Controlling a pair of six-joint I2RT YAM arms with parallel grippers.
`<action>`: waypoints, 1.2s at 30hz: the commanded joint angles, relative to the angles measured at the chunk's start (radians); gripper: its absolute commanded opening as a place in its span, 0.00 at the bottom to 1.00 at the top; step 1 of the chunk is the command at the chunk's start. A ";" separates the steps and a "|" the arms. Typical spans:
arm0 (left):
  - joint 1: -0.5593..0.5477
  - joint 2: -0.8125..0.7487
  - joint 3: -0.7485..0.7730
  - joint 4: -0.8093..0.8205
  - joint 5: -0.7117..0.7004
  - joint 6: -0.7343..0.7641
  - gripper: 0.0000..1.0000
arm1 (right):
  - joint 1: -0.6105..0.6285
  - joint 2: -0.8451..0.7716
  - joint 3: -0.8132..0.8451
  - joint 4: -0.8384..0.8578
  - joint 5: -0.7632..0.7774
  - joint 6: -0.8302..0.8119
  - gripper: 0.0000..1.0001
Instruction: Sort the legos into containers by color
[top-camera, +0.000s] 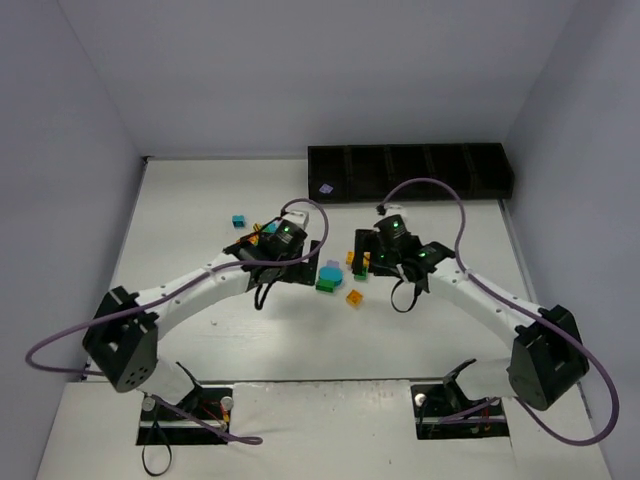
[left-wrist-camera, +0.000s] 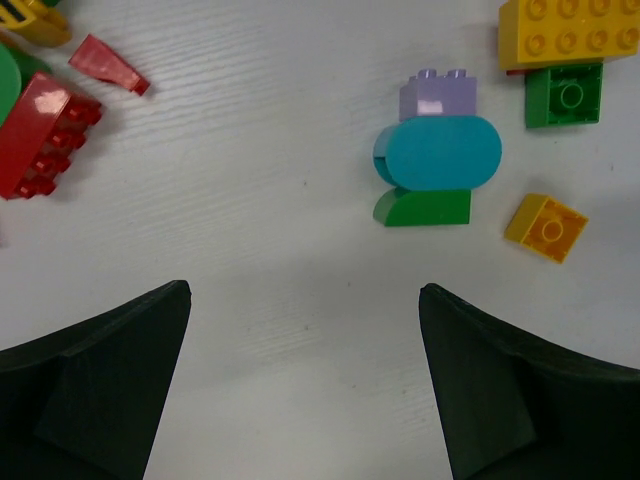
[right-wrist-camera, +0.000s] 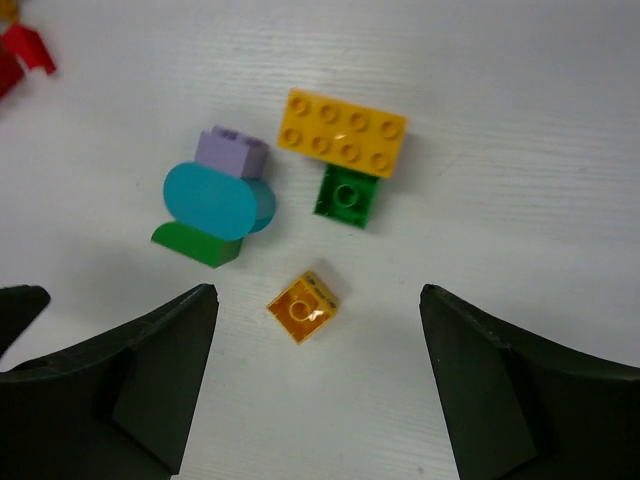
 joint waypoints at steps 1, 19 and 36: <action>-0.031 0.081 0.103 0.099 -0.067 0.021 0.90 | -0.117 -0.088 0.021 -0.060 0.009 0.086 0.79; -0.137 0.476 0.364 0.084 -0.087 0.021 0.90 | -0.280 -0.172 -0.007 -0.094 -0.031 0.106 0.81; -0.137 0.534 0.369 0.122 -0.130 -0.030 0.66 | -0.280 -0.163 -0.015 -0.092 -0.073 0.074 0.81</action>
